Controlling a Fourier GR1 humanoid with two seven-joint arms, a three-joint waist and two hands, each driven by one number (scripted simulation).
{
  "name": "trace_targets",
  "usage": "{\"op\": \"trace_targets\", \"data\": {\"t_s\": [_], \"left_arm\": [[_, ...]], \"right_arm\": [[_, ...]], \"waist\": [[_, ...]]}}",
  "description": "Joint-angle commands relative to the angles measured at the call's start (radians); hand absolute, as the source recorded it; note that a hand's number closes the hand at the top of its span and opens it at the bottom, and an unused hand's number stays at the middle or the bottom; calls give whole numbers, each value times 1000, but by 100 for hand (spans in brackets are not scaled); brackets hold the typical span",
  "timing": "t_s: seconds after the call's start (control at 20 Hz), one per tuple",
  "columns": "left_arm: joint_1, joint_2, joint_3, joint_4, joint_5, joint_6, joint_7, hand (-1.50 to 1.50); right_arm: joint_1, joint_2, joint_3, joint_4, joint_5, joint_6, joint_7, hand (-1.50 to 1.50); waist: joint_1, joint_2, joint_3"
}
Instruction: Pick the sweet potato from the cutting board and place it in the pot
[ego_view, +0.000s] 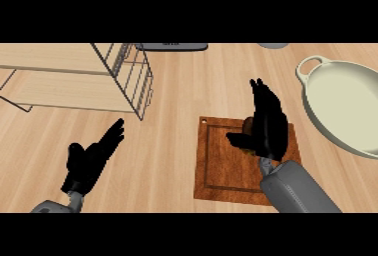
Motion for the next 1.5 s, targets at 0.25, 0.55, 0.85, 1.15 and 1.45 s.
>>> {"op": "trace_targets", "data": {"t_s": [0.25, 0.55, 0.85, 1.15, 1.45], "left_arm": [[-32, -65, -9, 123, -36, -28, -83, 0], [-41, -27, 17, 47, -27, -27, -3, 0], [-28, -16, 82, 60, -2, -98, -20, 0], [-121, -109, 104, 233, -77, -108, -65, 0], [-2, -113, 98, 41, -117, -95, 13, 0]], "right_arm": [[-183, 203, 6, 48, 125, 222, 530, -150], [-140, 190, -111, 125, -38, 447, 472, -150], [-9, 205, -45, 18, 74, 441, 532, -150], [100, 65, -139, -108, 47, 449, 338, -150], [135, 147, -185, -127, -6, 392, 251, -150]], "waist": [[12, 12, 8], [10, 10, 9], [3, 7, 9], [-3, 10, 9], [9, 9, 10]]}}
